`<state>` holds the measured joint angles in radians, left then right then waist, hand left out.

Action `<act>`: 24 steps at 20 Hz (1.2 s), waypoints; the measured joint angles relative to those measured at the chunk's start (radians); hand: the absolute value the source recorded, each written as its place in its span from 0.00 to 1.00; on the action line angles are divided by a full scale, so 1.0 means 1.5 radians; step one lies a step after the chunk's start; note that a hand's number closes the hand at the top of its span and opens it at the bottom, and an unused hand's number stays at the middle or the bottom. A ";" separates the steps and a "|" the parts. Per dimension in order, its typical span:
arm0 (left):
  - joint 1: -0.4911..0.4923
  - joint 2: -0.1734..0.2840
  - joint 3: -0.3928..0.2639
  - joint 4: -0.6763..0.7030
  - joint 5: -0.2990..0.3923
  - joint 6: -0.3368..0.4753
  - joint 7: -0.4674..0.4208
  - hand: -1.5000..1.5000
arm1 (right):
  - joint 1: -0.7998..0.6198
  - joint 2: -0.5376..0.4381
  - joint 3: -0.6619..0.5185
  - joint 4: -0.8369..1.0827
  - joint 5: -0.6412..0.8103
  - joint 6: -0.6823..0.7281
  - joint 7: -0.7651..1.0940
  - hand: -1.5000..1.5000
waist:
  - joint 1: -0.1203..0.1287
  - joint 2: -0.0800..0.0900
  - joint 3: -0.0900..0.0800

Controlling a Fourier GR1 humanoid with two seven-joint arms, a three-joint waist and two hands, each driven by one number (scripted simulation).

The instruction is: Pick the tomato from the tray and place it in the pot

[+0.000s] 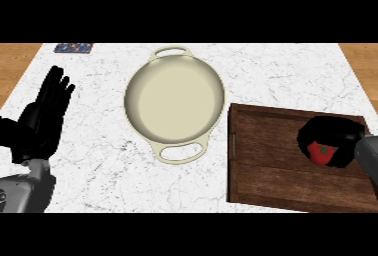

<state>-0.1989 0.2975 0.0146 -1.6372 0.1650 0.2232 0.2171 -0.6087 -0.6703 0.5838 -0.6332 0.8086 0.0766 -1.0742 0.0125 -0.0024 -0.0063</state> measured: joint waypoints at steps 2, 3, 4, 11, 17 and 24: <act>-0.005 0.004 0.007 0.005 0.002 -0.002 0.005 0.50 | -0.011 0.051 0.007 -0.029 0.009 0.020 0.075 1.00 | -0.005 -0.005 -0.007; -0.006 0.003 0.006 0.007 0.003 -0.003 0.006 0.50 | -0.020 0.081 0.009 -0.036 0.015 0.032 0.118 1.00 | -0.004 -0.008 -0.011; -0.006 0.004 0.006 0.008 0.004 -0.004 0.006 0.50 | -0.026 0.111 0.009 -0.041 0.017 0.041 0.155 1.00 | -0.003 -0.011 -0.014; -0.006 0.002 0.000 0.013 0.002 -0.008 0.006 0.50 | -0.053 0.295 -0.016 -0.061 0.010 0.077 0.387 1.00 | 0.006 -0.023 -0.018; -0.006 -0.003 -0.007 0.016 0.002 -0.011 0.007 0.50 | -0.047 0.350 -0.046 -0.091 -0.008 0.071 0.586 1.00 | -0.001 -0.025 -0.016; -0.006 -0.009 -0.015 0.026 0.001 -0.012 0.009 0.50 | -0.098 0.426 -0.099 -0.207 -0.062 -0.101 0.790 1.00 | 0.017 -0.030 0.000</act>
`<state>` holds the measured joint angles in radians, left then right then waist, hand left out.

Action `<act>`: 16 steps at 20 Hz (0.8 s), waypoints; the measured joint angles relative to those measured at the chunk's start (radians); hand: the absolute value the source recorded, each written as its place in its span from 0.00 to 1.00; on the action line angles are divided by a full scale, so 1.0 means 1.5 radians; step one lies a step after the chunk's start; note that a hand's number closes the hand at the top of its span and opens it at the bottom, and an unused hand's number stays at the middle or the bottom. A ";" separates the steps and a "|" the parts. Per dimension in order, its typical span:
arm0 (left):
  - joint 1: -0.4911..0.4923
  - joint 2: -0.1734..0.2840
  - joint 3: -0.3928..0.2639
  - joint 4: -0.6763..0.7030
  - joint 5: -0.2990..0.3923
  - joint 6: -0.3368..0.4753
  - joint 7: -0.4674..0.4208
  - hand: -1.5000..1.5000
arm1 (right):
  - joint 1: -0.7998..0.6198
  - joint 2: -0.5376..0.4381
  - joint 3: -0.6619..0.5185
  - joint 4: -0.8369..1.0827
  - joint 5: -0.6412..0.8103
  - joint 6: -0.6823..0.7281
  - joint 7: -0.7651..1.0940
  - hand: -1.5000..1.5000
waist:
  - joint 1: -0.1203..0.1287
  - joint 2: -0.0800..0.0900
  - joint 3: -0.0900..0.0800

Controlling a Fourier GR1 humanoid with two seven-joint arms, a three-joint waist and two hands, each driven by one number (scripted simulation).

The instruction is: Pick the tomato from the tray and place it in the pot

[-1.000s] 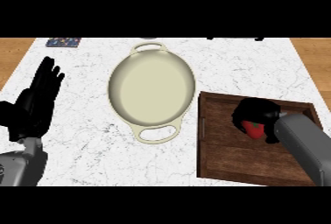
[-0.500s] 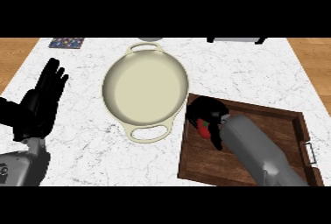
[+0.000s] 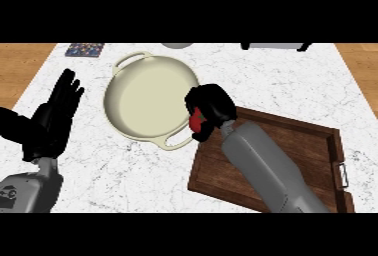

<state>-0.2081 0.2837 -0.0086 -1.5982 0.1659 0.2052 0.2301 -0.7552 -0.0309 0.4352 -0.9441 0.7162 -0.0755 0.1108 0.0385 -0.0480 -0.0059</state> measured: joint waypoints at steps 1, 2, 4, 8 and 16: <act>0.000 -0.001 -0.001 0.001 0.000 -0.001 -0.001 0.50 | -0.010 0.004 0.000 -0.016 0.000 -0.029 0.032 1.00 | 0.004 -0.001 0.000; -0.001 0.001 -0.001 0.002 0.000 -0.003 -0.001 0.50 | -0.018 0.008 0.001 -0.032 0.000 -0.060 0.066 1.00 | 0.007 0.000 0.001; -0.004 -0.001 -0.004 0.005 -0.001 -0.005 -0.003 0.50 | -0.037 0.013 0.009 -0.061 0.003 -0.117 0.134 1.00 | 0.013 0.002 0.001; -0.016 0.000 -0.005 0.008 -0.001 -0.007 -0.002 0.50 | -0.083 0.018 0.043 -0.103 0.031 -0.219 0.293 1.00 | 0.021 0.007 0.001; -0.028 -0.011 -0.012 0.016 -0.009 -0.006 -0.018 0.50 | -0.193 0.018 0.162 -0.133 0.090 -0.320 0.609 1.00 | 0.032 0.021 0.000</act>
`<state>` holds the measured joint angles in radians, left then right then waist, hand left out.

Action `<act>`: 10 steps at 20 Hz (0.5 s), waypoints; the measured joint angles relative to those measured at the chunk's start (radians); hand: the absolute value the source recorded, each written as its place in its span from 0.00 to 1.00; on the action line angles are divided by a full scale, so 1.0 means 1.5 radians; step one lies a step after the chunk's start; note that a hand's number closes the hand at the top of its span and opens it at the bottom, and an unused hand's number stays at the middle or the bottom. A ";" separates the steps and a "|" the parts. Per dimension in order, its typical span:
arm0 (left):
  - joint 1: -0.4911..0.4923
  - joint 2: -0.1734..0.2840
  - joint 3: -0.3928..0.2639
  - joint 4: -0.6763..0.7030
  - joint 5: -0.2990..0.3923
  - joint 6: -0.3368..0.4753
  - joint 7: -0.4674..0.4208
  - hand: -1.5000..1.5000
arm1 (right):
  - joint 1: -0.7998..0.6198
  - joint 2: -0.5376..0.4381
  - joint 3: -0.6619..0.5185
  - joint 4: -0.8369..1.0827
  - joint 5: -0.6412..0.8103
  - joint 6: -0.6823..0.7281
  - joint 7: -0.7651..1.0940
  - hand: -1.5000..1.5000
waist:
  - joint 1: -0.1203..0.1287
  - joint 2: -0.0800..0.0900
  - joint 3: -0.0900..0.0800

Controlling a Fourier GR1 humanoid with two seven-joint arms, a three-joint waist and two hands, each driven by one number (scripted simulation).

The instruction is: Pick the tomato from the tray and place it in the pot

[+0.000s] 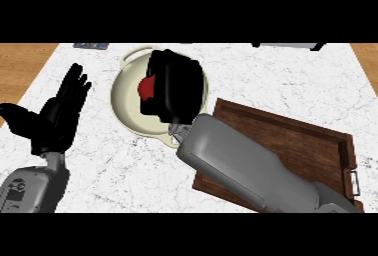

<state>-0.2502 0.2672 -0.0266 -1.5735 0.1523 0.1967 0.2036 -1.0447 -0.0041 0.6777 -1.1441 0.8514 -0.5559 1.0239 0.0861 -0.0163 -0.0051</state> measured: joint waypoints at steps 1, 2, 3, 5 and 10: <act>-0.003 0.001 0.001 -0.002 -0.001 0.001 0.003 0.50 | -0.012 -0.001 0.014 0.003 0.007 -0.002 0.019 1.00 | 0.000 0.001 0.000; -0.006 -0.001 0.002 0.001 -0.001 0.002 0.002 0.50 | -0.027 -0.002 0.023 0.008 0.009 -0.004 0.033 1.00 | 0.000 0.004 0.000; -0.007 -0.002 0.003 0.004 -0.002 0.003 -0.002 0.50 | -0.034 -0.003 0.031 0.011 0.009 -0.007 0.042 1.00 | -0.001 0.006 0.001; -0.013 -0.003 0.004 0.012 -0.003 0.002 -0.007 0.50 | -0.041 -0.004 0.044 0.022 0.008 -0.019 0.054 1.00 | -0.003 0.009 0.001; -0.022 0.003 0.013 0.010 -0.001 0.001 0.003 0.50 | -0.046 -0.005 0.050 0.067 0.013 -0.073 0.050 1.00 | -0.008 0.014 0.002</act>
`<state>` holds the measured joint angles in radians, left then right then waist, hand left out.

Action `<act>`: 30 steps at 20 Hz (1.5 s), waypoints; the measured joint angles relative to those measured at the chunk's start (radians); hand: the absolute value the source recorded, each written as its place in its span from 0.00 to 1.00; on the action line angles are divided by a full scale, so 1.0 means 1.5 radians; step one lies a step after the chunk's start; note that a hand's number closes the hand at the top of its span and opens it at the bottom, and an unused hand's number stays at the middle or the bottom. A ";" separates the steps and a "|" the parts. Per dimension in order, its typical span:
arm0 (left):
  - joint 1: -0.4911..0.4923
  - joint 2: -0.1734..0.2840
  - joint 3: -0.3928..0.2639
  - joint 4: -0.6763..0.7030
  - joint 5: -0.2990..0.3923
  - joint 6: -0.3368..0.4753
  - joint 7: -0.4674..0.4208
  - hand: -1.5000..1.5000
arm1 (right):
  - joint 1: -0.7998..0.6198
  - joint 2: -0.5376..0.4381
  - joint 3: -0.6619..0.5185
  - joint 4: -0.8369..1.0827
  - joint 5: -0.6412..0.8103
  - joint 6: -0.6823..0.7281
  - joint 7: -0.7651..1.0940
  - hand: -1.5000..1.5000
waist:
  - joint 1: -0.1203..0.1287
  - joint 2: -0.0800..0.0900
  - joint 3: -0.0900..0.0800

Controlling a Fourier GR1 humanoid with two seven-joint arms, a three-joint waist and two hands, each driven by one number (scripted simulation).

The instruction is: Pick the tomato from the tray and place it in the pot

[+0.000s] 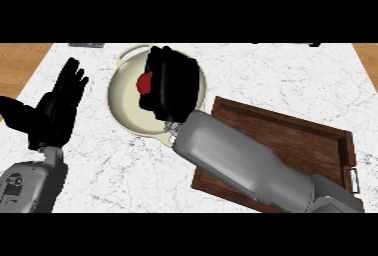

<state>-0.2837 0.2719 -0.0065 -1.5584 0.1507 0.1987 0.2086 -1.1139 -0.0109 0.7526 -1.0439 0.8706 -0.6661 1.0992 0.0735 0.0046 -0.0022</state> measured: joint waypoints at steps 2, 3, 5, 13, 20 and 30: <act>-0.002 0.001 0.003 -0.001 -0.001 0.003 0.004 0.50 | -0.009 0.001 0.008 0.055 0.033 0.007 0.011 1.00 | -0.005 -0.001 0.000; -0.002 0.001 0.005 0.002 0.001 0.002 0.002 0.50 | -0.018 0.001 0.012 0.081 0.048 0.014 0.018 1.00 | -0.006 0.000 0.000; -0.001 0.003 0.009 0.005 0.002 -0.001 -0.001 0.50 | -0.022 0.001 0.026 0.121 0.072 0.026 0.032 1.00 | -0.009 0.000 -0.001; 0.004 -0.004 0.007 -0.004 -0.002 -0.002 -0.003 0.50 | -0.021 0.001 0.036 0.243 0.056 0.014 0.017 1.00 | -0.002 0.006 0.000; 0.005 -0.008 0.002 -0.009 -0.006 -0.006 -0.008 0.50 | 0.033 0.003 -0.025 0.284 -0.052 -0.059 -0.042 0.00 | 0.007 0.013 0.002; -0.010 -0.011 0.003 -0.011 -0.006 -0.008 -0.001 0.50 | 0.094 0.005 -0.088 0.206 -0.236 -0.198 -0.233 0.00 | 0.014 0.016 0.003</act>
<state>-0.2991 0.2558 -0.0023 -1.5752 0.1417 0.1862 0.2070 -0.9734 -0.0040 0.6205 -0.7356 0.5170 -0.9627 0.7502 0.0940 0.0286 0.0029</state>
